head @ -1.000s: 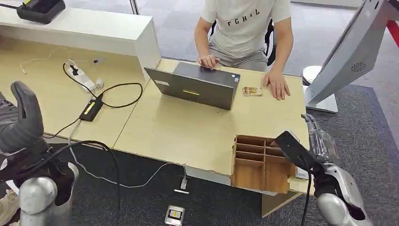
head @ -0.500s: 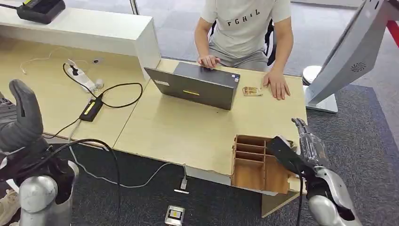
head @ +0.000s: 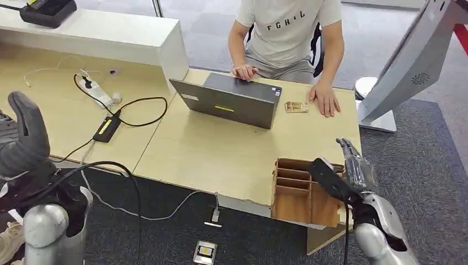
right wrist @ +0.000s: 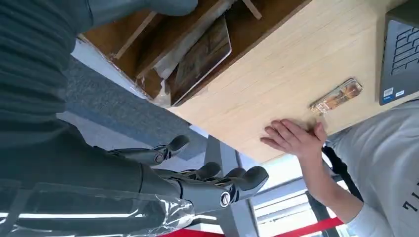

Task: Pass the card to the sensor for recognition and then transmit it.

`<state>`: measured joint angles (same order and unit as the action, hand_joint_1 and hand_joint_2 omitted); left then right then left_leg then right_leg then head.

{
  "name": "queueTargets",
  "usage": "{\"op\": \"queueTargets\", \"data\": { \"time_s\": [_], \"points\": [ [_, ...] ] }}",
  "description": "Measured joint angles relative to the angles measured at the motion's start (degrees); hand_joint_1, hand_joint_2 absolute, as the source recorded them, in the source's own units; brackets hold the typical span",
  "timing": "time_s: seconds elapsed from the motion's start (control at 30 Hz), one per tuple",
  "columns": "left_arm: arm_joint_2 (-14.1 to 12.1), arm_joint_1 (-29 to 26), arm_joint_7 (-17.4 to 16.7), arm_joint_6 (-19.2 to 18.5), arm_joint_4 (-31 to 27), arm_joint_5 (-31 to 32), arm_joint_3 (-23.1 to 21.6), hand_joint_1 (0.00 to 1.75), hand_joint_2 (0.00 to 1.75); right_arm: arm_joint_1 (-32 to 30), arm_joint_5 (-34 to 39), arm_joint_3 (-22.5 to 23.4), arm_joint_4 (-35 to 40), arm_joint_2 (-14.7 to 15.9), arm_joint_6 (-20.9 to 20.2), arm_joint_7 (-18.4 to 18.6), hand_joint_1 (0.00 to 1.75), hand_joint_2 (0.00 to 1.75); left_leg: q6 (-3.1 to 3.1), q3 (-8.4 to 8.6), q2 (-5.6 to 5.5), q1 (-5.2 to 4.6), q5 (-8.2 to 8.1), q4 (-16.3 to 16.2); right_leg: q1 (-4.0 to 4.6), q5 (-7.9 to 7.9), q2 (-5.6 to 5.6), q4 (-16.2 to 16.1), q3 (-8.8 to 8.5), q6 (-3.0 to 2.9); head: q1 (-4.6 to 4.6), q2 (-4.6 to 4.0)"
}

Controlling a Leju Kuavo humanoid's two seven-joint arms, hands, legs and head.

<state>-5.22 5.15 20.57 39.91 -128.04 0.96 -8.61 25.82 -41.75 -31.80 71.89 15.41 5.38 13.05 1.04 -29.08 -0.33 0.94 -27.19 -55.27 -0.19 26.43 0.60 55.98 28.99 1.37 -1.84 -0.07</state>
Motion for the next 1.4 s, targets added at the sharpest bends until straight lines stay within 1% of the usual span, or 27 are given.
{"op": "queueTargets", "data": {
  "time_s": [0.53,0.57,0.6,0.63,0.67,1.1,1.4],
  "points": [
    [0.4,0.2,0.9,0.0,0.7,-0.9,-0.1,0.0,1.75,0.0,-0.2,0.0,-2.8,-0.5,0.1,0.0,0.14,1.75,0.0,0.01,0.0,0.0,0.0,0.0,0.0,0.0,0.0,0.0,0.02,0.0,0.0,0.0],
    [0.5,0.2,0.9,0.0,0.7,-1.1,-0.1,0.0,1.75,0.0,-0.2,0.0,-2.8,-0.5,0.1,0.1,0.17,1.75,0.0,0.01,0.01,0.0,0.0,0.0,0.0,0.0,0.0,0.0,0.02,0.0,0.0,0.0],
    [0.5,0.2,0.9,0.0,0.8,-1.2,-0.1,0.0,1.75,-0.1,-0.2,0.0,-2.8,-0.5,0.1,0.1,0.63,1.75,0.0,0.01,0.01,0.0,0.0,0.0,0.0,0.0,0.0,0.0,0.02,0.0,0.0,0.0],
    [0.5,0.2,1.0,0.0,0.9,-1.5,-0.1,0.0,1.75,-0.1,-0.3,0.1,-2.8,-0.5,0.2,0.2,1.61,1.75,0.0,0.01,0.01,0.0,0.0,0.0,0.0,0.0,0.0,0.0,0.02,0.0,-0.02,0.0],
    [0.5,0.3,1.1,0.0,0.9,-1.7,-0.1,0.0,1.75,-0.2,-0.4,0.1,-2.8,-0.5,0.2,0.3,1.75,1.75,0.0,0.01,0.01,0.0,0.0,0.0,0.0,0.0,0.0,0.0,0.02,0.0,0.0,0.0],
    [0.4,0.9,1.2,0.0,2.3,-3.0,-0.3,0.0,1.75,-1.3,-0.3,0.9,-2.6,-0.4,1.2,1.2,1.75,1.75,0.0,0.02,0.01,0.0,0.0,0.0,0.0,0.0,0.02,0.0,0.03,0.0,0.0,0.0],
    [0.0,0.8,0.6,0.0,2.4,-3.0,-0.3,0.0,1.75,-1.5,-0.6,1.4,-2.4,-0.4,1.3,1.2,1.75,1.75,0.0,0.01,0.01,0.0,0.0,0.0,0.0,0.0,0.02,0.0,0.02,0.0,0.0,0.0]
  ]
}}
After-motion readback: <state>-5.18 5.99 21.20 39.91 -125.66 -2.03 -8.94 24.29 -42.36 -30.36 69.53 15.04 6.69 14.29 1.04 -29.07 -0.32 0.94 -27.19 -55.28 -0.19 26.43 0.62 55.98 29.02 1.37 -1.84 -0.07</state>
